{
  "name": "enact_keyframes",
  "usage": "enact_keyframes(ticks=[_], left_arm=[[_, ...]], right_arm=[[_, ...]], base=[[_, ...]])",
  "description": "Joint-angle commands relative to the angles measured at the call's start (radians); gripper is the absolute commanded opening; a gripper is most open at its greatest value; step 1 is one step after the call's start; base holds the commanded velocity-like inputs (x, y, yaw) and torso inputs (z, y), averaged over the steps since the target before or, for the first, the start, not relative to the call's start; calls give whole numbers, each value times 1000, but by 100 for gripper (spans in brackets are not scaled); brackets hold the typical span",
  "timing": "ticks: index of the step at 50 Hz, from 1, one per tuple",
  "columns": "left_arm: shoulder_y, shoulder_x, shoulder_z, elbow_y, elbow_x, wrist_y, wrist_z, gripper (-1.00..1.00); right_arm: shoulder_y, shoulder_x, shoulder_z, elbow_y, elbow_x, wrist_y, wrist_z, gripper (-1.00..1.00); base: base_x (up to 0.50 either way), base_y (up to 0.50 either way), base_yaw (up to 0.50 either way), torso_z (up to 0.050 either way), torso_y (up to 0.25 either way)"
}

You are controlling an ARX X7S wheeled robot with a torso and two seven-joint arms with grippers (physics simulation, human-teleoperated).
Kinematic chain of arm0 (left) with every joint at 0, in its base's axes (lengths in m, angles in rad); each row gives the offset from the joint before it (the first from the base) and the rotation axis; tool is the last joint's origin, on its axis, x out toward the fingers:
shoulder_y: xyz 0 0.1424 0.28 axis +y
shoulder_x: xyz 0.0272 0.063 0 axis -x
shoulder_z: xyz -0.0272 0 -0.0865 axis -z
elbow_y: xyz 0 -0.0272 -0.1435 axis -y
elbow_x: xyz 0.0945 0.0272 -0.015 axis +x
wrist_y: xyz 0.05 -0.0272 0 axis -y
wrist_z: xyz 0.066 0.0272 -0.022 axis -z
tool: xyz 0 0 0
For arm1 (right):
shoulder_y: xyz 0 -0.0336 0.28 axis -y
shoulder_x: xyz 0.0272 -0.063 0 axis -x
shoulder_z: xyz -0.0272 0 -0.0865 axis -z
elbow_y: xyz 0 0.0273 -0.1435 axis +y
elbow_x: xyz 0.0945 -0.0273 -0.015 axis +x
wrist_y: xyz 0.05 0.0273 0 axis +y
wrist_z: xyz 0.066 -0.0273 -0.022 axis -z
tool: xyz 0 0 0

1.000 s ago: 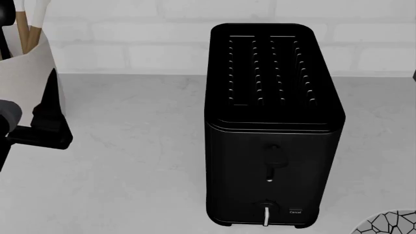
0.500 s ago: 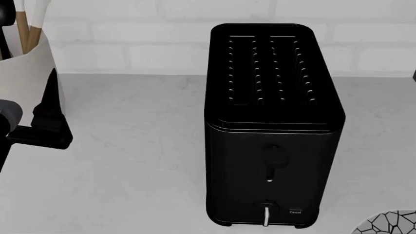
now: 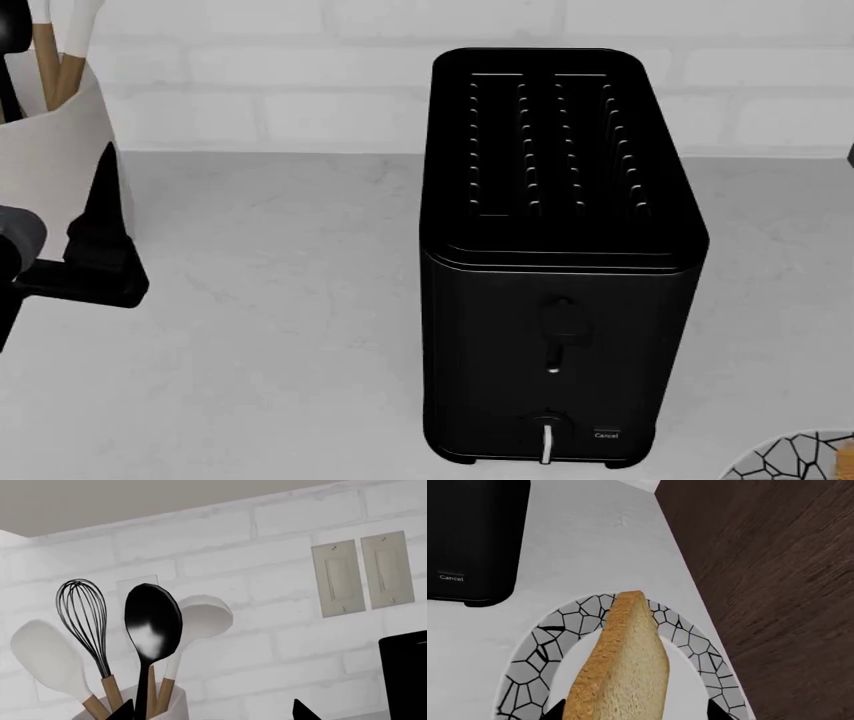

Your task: Place the toasted item on a plate.

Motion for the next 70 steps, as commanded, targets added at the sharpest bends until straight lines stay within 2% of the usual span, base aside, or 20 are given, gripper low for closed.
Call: enact_keyframes(ticks=[1, 20, 32, 40, 55, 70], left_arm=[[-3, -3, 1, 2, -2, -5, -3, 100], [-3, -7, 6, 3, -4, -7, -6, 100], [-9, -11, 9, 10, -8, -16, -8, 100], [-22, -20, 6, 26, -13, -38, -13, 100], [-24, -22, 7, 30, -16, -40, -17, 100], [-26, -21, 15, 25, -15, -37, -18, 100]], right_arm=[[-8, 0, -2, -8, -39, -34, -85, 100], [-35, -23, -18, -3, -121, -171, -208, 100], [23, 0, 44, -36, -62, -160, -166, 100], [134, 0, 160, -38, 63, -111, -122, 100], [374, -13, 408, -19, 412, 113, -27, 100], [544, -114, 511, 43, 633, 249, 139, 100]], base=[[0, 0, 0, 0, 0], [0, 0, 0, 0, 0], [0, 0, 0, 0, 0], [0, 0, 0, 0, 0], [0, 0, 0, 0, 0], [0, 0, 0, 0, 0]])
